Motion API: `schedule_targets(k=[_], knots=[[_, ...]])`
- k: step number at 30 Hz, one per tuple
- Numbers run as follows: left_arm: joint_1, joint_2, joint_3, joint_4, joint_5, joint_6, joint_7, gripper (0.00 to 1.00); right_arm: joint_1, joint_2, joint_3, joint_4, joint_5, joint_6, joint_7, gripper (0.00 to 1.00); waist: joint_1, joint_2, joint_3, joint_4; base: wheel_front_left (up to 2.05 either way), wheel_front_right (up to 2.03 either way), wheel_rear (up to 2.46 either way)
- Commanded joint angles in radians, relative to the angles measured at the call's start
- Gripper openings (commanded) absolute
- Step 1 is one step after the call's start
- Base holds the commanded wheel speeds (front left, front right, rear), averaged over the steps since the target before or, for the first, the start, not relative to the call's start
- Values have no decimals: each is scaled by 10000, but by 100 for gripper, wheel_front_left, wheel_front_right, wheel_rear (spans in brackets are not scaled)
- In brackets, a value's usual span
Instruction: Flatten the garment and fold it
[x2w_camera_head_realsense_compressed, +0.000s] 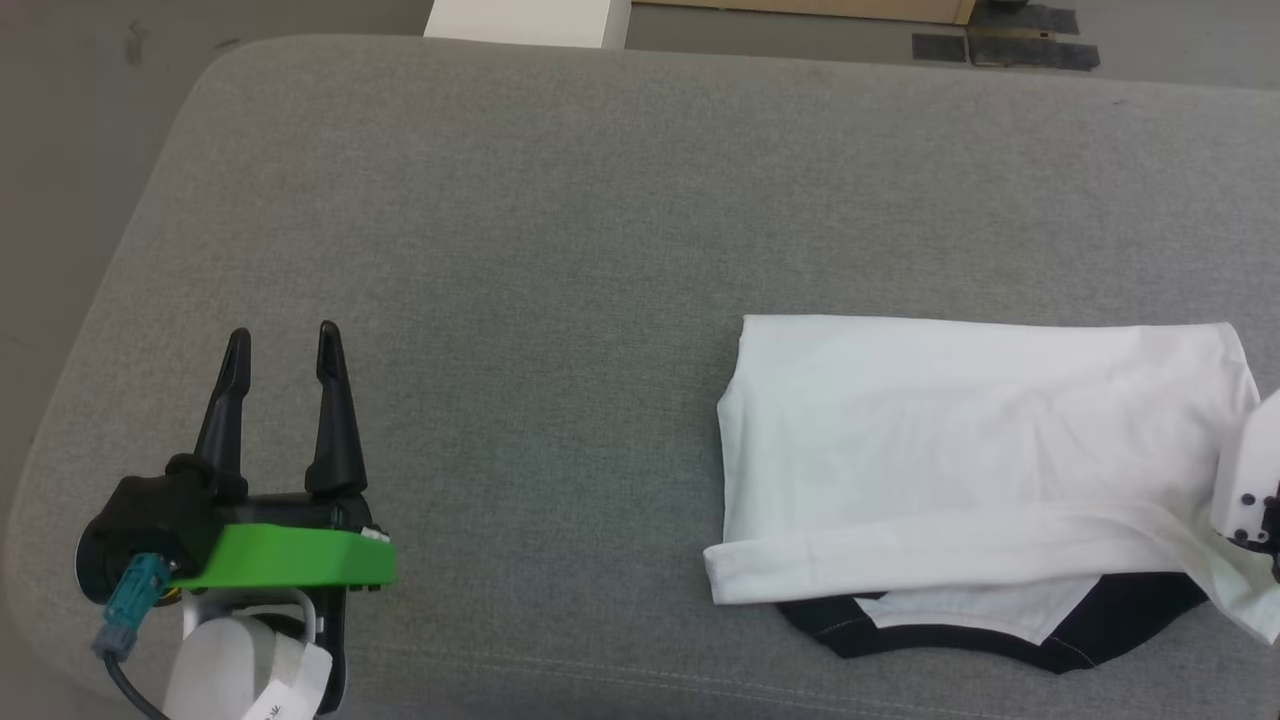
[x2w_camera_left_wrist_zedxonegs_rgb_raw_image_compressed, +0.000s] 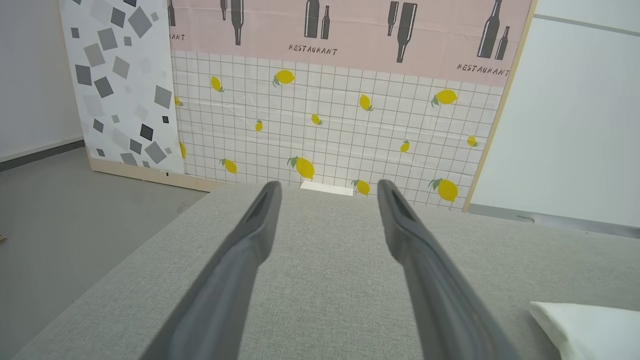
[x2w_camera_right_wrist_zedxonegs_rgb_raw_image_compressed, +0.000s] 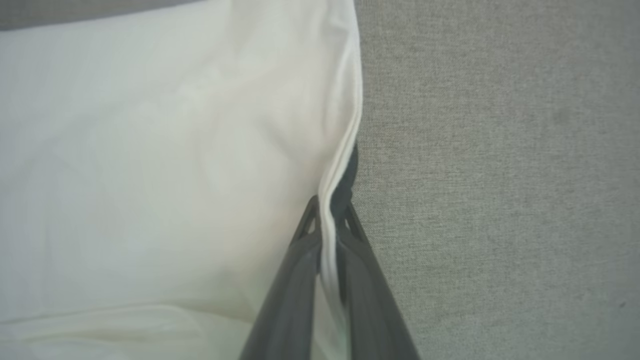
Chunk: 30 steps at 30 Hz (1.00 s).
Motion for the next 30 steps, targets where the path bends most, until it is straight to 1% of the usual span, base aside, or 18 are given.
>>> schedule_targets(k=[1, 5, 10, 14, 16, 18, 21, 24, 27, 30], knots=[[114, -46, 25, 27, 152, -70, -37, 100, 130, -57, 177, -183, -110, -17, 113, 0, -1, 0, -111, -65, 0, 0, 0], [221, -63, 17, 84, 167, -88, -37, 100, 353, -260, 1152, -1119, 154, -17, 591, 0, -1, 0, -332, -147, 0, 0, 0], [325, -75, 41, 64, 197, -104, -37, 100, 777, -511, 2571, -3068, 1066, -17, 1627, 0, -1, 0, -506, -229, 0, 0, 0], [337, -82, 39, 55, 207, -114, -37, 100, 954, -502, 3513, -4375, 1864, -17, 2313, 0, -1, 0, -551, -249, 0, 0, 0], [341, -84, 44, 46, 212, -118, -37, 100, 950, -382, 3952, -4690, 2075, -17, 2521, 0, -1, 0, -549, -263, 0, 0, 0], [346, -87, 31, 25, 215, -122, -38, 100, 861, -169, 4368, -4789, 2207, -17, 2556, 0, -1, 0, -516, -248, 0, 0, 0], [328, -91, -44, 19, 205, -127, -38, 100, 684, 190, 4934, -4597, 2304, -17, 2436, 0, -1, 0, -438, -151, 0, 0, 0], [291, -95, -95, 32, 173, -131, -38, 100, 402, 763, 5404, -4178, 2321, -17, 2038, 0, -1, 0, -324, -28, 0, 0, 0], [214, -97, -178, 73, 159, -135, -38, 100, 109, 1410, 5597, -3596, 2243, -17, 1553, 0, -1, 0, -202, 140, 0, 0, 0], [168, -99, -218, 82, 153, -137, -38, 100, -137, 1882, 5697, -2942, 2100, -17, 1156, 0, -1, 0, -92, 284, 0, 0, 0]])
